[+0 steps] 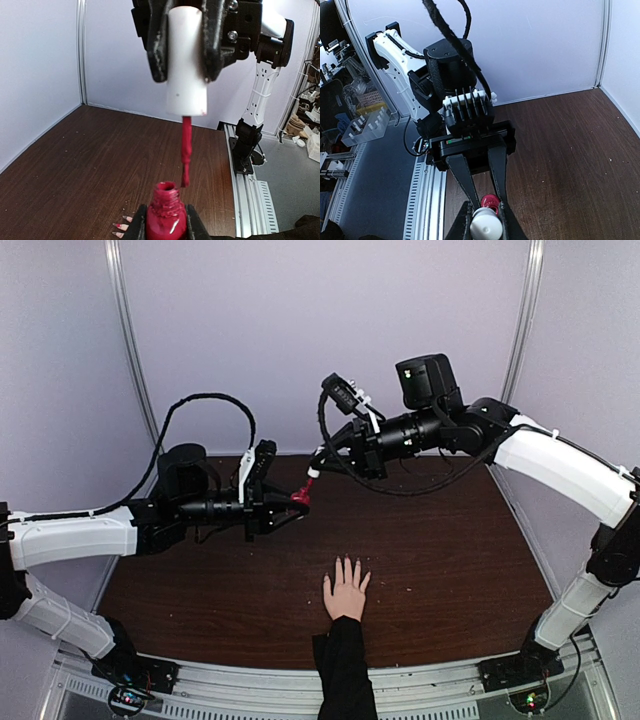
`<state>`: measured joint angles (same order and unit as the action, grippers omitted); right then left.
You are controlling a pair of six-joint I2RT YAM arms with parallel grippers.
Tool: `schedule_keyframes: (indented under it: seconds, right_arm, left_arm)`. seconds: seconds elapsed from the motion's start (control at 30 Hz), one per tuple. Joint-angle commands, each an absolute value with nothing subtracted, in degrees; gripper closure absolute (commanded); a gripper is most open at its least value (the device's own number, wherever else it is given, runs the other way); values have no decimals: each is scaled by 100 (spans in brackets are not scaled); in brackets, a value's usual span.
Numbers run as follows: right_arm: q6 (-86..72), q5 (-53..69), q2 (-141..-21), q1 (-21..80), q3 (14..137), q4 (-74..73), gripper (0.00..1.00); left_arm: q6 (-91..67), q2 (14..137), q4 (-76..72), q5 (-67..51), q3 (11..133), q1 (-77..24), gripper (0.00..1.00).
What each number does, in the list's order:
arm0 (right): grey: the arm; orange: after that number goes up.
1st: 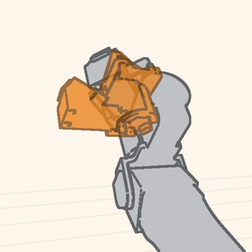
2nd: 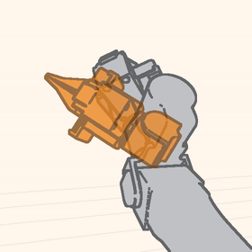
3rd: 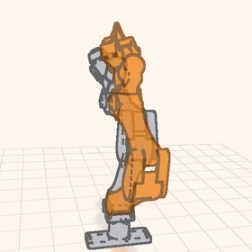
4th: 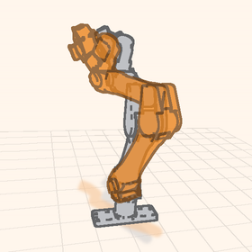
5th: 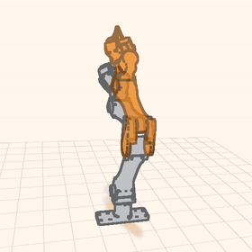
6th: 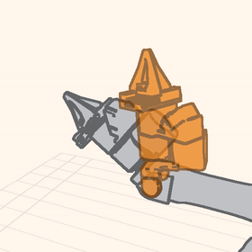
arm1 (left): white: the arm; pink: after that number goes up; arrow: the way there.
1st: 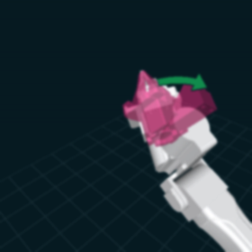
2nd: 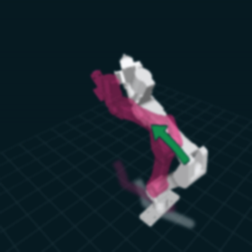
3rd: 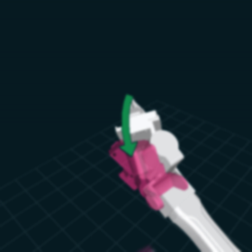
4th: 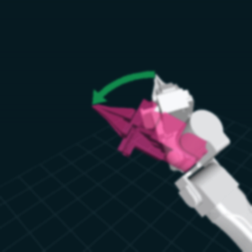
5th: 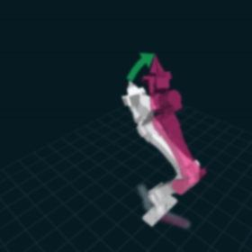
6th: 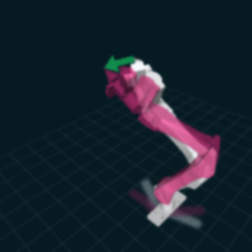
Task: Paint the nails
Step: Close the cap of the nail polish bottle.
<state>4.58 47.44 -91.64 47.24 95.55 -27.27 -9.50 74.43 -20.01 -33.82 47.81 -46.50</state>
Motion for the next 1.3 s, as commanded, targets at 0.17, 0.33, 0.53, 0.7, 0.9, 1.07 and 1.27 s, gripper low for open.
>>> schedule_keyframes:
  seconds: [0.17, 0.33, 0.53, 0.7, 0.9, 1.07, 1.27]
  right_arm:
    - [488, 4542, -9153, 4755, 9782, -2715, 100]
    - [500, 4518, -9182, 4753, 9821, -2744, 100]
    - [517, 4595, -9211, 4752, 9796, -2764, 100]
    - [527, 4642, -9185, 4756, 9767, -2775, 100]
    - [552, 4669, -9205, 4780, 9772, -2812, 100]
    - [554, 4674, -9218, 4788, 9756, -2830, 100]
    - [554, 4642, -9244, 4798, 9757, -2831, 100]
  left_arm:
    - [-847, 7321, -2396, -3590, 4832, -4693, 100]
    - [-789, 7339, -2341, -3642, 4859, -4736, 100]
    - [-791, 7309, -2338, -3583, 4863, -4737, 100]
    - [-817, 7295, -2355, -3534, 4856, -4736, 100]
    - [-868, 7270, -2419, -3456, 4819, -4737, 100]
    - [-894, 7252, -2452, -3421, 4806, -4737, 100]
    - [-903, 7277, -2470, -3435, 4814, -4737, 100]
